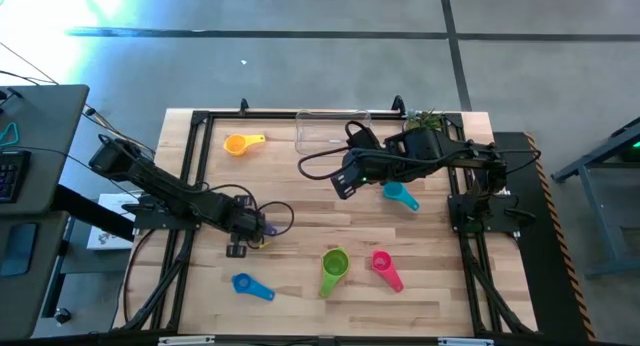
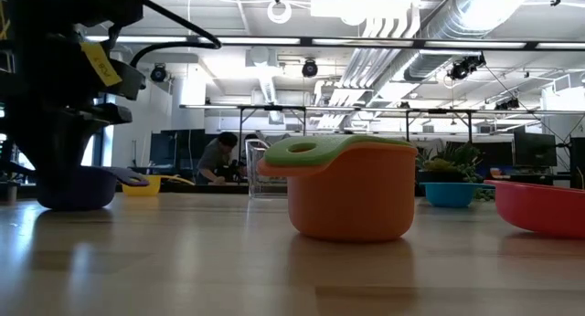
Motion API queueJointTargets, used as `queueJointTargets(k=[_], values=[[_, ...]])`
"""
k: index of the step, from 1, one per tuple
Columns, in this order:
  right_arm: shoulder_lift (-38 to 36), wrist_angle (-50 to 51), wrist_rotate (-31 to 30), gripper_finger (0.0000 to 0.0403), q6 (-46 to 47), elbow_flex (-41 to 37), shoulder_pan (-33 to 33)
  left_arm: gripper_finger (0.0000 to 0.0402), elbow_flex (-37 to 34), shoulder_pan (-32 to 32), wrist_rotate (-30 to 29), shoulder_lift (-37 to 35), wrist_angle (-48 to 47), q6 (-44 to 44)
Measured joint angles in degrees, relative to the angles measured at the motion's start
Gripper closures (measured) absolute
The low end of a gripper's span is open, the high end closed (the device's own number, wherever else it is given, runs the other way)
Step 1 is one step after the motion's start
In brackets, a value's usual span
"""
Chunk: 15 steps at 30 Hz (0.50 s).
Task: Nest measuring cups in basket
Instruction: Stack the dark blue measuring cup on top of the green measuring cup
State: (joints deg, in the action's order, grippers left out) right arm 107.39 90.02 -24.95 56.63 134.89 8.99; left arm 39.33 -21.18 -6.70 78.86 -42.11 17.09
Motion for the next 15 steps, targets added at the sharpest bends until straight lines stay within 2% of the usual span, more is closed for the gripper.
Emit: queueJointTargets(k=[5, 15], values=[[0.0, 0.0, 1.0, 0.0297, 2.7, 0.0, 0.0, 0.0394, 0.8, 0.0, 0.2, -0.1, -0.1, -5.0], [0.0, 0.0, 4.1, 0.0297, 8.0, 0.0, 0.0, 0.0395, 6.4, -0.3, 0.5, -0.1, -0.7, -19.5]])
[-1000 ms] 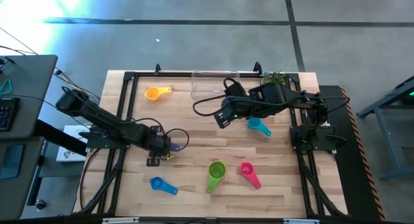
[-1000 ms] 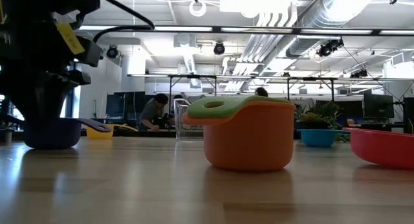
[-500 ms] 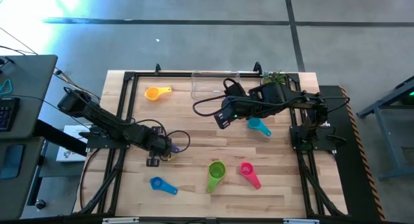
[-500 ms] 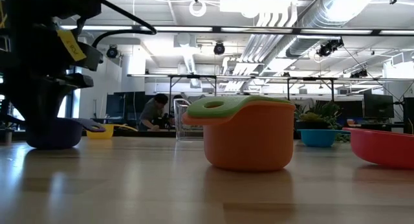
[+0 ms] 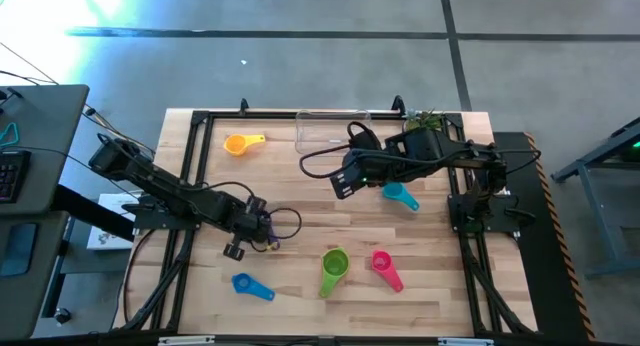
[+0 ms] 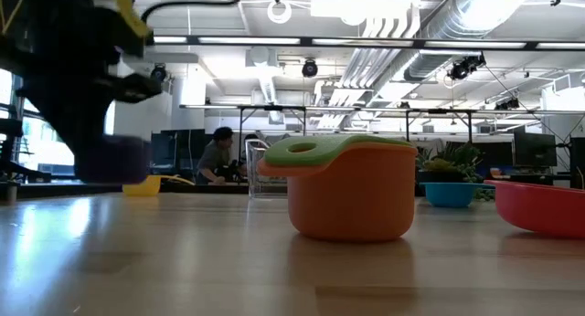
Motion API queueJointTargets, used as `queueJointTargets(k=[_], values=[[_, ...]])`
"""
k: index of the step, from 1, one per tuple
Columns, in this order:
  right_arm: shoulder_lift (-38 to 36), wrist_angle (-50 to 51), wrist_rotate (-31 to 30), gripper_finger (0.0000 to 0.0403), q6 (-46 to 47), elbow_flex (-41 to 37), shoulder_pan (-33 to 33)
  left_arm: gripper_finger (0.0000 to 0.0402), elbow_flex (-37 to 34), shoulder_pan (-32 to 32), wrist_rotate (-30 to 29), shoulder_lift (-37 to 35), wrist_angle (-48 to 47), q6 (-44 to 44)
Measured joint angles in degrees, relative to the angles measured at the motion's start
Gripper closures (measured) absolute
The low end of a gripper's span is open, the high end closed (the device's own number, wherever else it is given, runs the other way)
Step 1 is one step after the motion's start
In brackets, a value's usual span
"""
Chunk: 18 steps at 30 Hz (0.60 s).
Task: Nest measuring cups in basket
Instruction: Stack the dark blue measuring cup on top of the green measuring cup
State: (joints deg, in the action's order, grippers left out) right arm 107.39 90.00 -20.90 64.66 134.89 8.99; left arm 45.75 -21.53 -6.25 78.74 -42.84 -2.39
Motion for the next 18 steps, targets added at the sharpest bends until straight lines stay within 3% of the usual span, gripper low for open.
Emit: queueJointTargets(k=[11, 18], values=[[0.0, 0.0, 0.5, 0.0280, 5.6, 0.0, 0.0, 0.0392, 11.8, -0.4, -0.3, 0.0, -1.0, -22.0], [0.0, 0.0, 4.1, 0.0268, 10.4, 0.0, 0.1, 0.0393, 20.0, -0.4, -0.4, 0.0, -1.0, -30.0]])
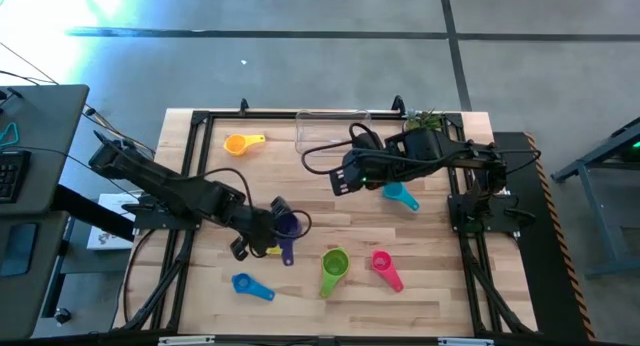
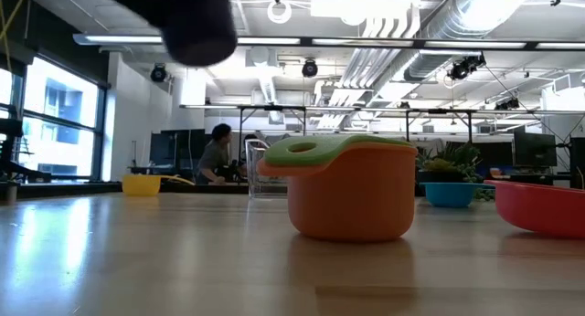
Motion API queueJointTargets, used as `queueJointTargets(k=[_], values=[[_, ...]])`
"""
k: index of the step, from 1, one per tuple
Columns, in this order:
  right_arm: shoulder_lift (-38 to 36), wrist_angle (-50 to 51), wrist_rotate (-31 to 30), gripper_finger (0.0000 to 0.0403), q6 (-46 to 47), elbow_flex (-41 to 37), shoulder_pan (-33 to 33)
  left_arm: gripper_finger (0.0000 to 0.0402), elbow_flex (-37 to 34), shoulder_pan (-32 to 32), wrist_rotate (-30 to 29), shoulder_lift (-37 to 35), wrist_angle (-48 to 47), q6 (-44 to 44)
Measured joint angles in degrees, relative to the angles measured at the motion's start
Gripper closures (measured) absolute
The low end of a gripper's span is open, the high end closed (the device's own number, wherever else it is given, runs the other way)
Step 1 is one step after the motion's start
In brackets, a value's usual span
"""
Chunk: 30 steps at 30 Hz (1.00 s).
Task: Nest measuring cups in basket
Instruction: Stack the dark blue measuring cup on top of the green measuring cup
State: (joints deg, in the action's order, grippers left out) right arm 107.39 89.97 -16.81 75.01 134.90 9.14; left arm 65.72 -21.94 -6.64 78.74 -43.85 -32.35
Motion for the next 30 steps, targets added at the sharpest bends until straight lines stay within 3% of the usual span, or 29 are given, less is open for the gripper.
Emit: queueJointTargets(k=[8, 14, 30], values=[[0.7, -0.2, 0.8, 0.0268, 2.7, -1.0, 1.3, 0.0393, 2.6, 0.0, -0.3, 0.1, -0.1, -10.9], [0.8, -0.1, -0.9, 0.0268, 6.2, -5.3, 1.4, 0.0393, 2.6, 0.1, -0.3, 4.7, 0.2, -16.4], [0.8, -0.5, -1.9, 0.0268, 7.7, -7.6, 1.3, 0.0394, 2.5, 0.0, 0.7, 20.7, 0.6, -12.9]])
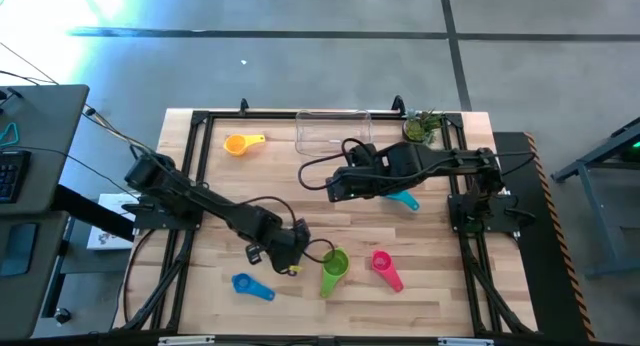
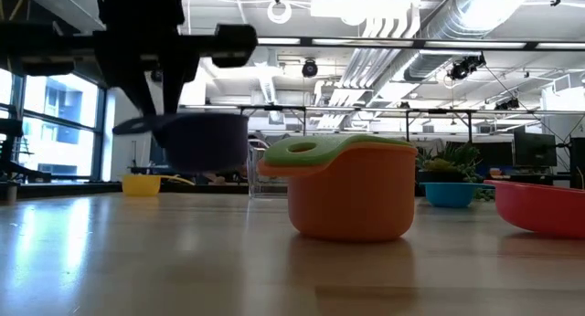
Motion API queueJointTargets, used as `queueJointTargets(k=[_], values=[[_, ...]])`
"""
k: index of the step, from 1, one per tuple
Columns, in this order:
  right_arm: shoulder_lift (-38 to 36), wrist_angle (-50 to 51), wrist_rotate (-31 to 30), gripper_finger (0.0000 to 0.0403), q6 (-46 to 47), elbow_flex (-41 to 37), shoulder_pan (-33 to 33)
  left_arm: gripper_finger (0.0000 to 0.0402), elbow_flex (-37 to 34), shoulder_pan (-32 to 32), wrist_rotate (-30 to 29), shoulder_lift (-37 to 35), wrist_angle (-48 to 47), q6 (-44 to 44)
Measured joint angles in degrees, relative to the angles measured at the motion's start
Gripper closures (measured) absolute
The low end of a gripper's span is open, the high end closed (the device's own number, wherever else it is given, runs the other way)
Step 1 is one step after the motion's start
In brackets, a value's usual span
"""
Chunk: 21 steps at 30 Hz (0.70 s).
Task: Nest measuring cups in basket
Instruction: Stack the dark blue measuring cup on top of the green measuring cup
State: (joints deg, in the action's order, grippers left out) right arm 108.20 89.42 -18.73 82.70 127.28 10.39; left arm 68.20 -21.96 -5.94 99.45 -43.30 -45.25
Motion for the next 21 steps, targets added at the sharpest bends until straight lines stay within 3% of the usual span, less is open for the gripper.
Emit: queueJointTargets(k=[21], values=[[0.0, -0.5, 0.3, 0.0268, -0.2, 0.0, 0.0, 0.0395, 0.0, 0.0, 1.3, 2.7, 4.5, -0.7]])
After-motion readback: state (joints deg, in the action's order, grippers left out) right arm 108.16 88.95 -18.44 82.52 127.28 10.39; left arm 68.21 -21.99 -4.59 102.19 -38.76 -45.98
